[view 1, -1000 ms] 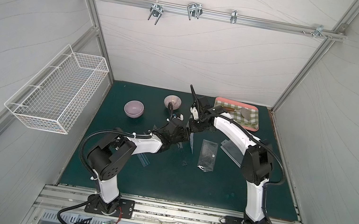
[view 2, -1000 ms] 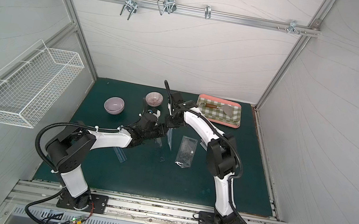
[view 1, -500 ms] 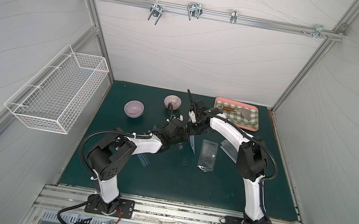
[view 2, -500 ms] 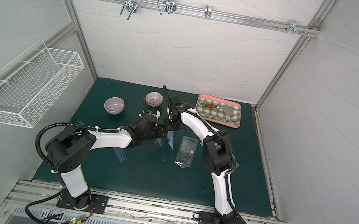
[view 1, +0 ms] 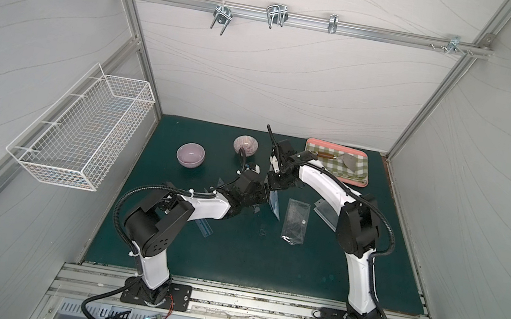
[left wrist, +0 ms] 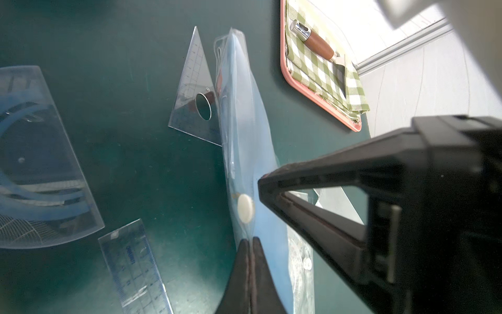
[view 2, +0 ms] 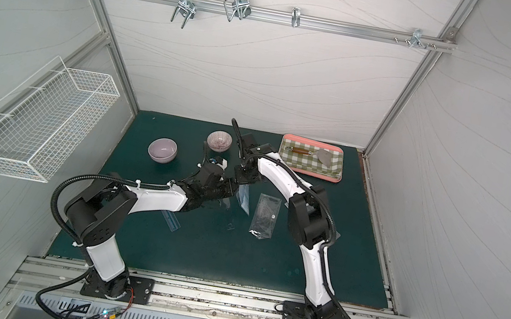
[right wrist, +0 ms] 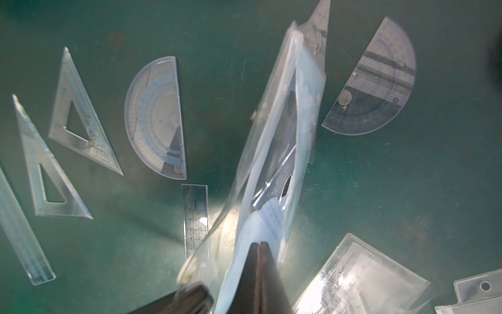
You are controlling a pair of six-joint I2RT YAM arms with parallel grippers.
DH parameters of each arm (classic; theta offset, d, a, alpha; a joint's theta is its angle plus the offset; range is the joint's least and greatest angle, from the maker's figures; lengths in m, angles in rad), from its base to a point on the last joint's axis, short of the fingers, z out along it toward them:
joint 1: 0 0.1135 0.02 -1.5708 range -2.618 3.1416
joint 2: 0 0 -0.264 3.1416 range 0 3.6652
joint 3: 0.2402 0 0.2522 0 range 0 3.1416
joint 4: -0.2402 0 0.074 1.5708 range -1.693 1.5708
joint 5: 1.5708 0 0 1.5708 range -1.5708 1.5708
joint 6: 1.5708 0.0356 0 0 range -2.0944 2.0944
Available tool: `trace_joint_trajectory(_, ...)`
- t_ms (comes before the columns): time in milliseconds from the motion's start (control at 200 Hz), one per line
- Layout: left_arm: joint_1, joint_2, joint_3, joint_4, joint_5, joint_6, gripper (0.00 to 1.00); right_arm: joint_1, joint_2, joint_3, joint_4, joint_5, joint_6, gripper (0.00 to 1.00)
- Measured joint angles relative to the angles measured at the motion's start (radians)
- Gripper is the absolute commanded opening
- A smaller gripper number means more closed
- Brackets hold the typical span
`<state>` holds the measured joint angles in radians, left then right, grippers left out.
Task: Open the ruler set and take out the ruler
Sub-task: Take out the ruler from the ruler set bag.
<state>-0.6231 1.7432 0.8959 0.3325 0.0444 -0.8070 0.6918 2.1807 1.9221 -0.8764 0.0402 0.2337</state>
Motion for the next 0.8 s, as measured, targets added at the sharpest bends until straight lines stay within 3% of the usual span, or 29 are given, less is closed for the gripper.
trace_joint_trajectory(190,0.000,0.000,0.000,0.000,0.000,0.000,0.00,0.001,0.008,-0.005,0.000,0.003,-0.006,0.09)
trace_joint_trajectory(460,0.000,0.000,0.000,0.000,0.000,0.000,0.00,0.006,0.010,0.004,-0.021,0.005,-0.022,0.26)
trace_joint_trajectory(795,0.000,0.000,0.000,0.000,0.000,0.000,0.00,0.010,0.034,0.013,-0.034,0.005,-0.024,0.29)
